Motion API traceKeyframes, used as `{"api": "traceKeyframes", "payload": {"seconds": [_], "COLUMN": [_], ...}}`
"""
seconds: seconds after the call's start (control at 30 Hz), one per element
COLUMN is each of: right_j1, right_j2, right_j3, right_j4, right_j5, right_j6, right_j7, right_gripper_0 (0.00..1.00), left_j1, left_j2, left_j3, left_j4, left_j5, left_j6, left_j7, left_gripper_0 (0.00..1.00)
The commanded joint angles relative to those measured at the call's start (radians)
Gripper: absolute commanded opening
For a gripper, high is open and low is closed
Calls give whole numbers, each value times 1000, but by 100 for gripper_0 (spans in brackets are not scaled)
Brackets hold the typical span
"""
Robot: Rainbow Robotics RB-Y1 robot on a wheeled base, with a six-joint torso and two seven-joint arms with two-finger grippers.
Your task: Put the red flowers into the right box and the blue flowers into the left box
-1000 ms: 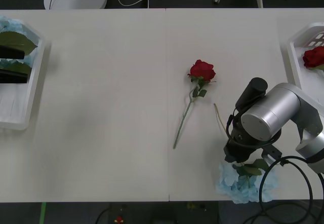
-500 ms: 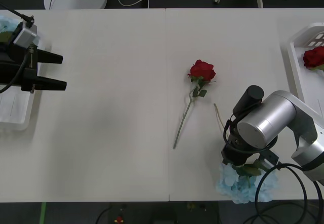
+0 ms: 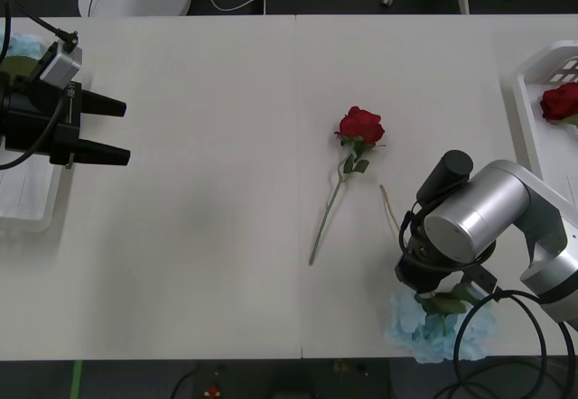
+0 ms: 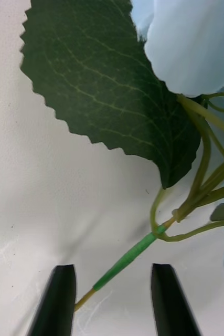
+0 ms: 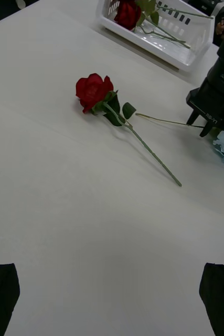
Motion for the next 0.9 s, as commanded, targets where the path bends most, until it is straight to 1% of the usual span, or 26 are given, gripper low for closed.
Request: {"api": "traceKeyframes", "payload": {"seconds": [0.03, 0.1, 0.23, 0.4, 0.47, 0.5, 0.57, 0.6, 0.73, 0.9], "right_j1": [20, 23, 33, 39, 39, 40, 39, 39, 37, 0], "right_j2": [22, 22, 21, 21, 21, 21, 21, 21, 21, 7], "right_j3": [-22, -22, -22, -22, -22, -22, -22, -24, -34, -60], "right_j4": [-7, -5, -7, -7, -7, -7, -7, -5, -7, -7], "right_j5": [-2, -1, 1, 2, 1, 1, -2, -2, -10, -50], "right_j6": [1, 1, 1, -10, -10, -10, -10, -8, -5, 8], "right_j7": [46, 49, 60, 66, 66, 66, 72, 72, 99, 139], "right_gripper_0": [25, 25, 24, 25, 14, 12, 2, 0, 0, 0], "left_j1": [-63, -75, -90, -90, -90, -90, -89, -89, -87, -87], "left_j2": [24, 40, 80, 83, 81, 81, 81, 83, 81, 81], "left_j3": [-47, -85, -168, -184, -184, -184, -185, -185, -185, -184], "left_j4": [-34, -42, -83, -108, -111, -111, -112, -112, -108, -103], "left_j5": [17, 26, 46, 47, 44, 43, 41, 40, 37, 38], "left_j6": [0, -25, -123, -152, -152, -150, -150, -150, -150, -150], "left_j7": [32, 32, 32, 32, 32, 32, 32, 32, 32, 32], "left_gripper_0": [100, 100, 100, 100, 100, 100, 100, 100, 100, 100]}}
